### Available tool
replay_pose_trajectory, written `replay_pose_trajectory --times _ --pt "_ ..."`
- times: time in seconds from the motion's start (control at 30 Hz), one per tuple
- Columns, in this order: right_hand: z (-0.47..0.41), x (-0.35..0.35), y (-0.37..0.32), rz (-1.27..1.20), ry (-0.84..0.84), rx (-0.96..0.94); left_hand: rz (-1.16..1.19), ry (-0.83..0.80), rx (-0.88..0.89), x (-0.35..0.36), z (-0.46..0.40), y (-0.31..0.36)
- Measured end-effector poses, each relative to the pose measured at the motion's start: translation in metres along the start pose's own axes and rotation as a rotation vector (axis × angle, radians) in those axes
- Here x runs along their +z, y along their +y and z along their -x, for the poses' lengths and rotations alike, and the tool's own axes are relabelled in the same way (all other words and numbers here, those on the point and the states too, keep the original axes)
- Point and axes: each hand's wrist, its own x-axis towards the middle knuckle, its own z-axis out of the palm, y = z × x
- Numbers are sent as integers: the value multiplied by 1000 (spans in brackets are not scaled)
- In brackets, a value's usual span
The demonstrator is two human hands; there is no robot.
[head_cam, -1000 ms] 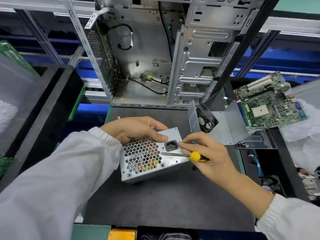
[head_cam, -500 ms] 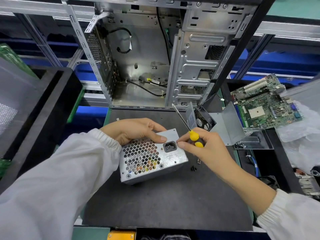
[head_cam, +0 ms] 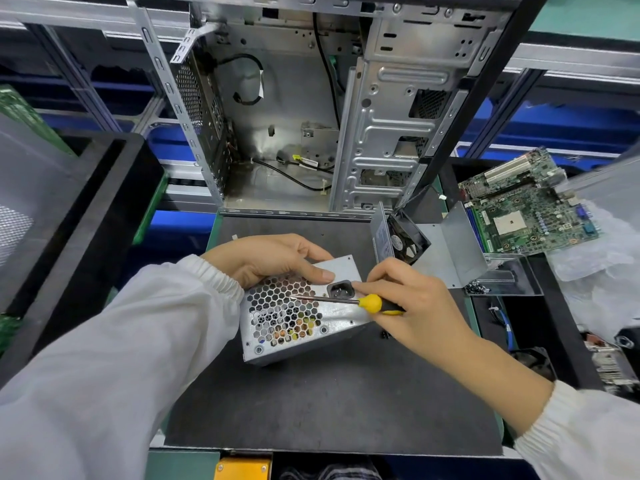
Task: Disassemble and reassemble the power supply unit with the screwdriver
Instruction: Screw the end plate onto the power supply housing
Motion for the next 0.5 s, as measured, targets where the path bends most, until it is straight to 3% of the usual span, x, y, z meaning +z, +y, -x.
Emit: replay_pose_trajectory --times 0.2,0.5 --pt "9 6 2 -104 62 47 -25 -1 -2 -1 0 -1" --pt "-6 5 -3 -653 44 584 -20 -12 -13 -2 -1 -1"
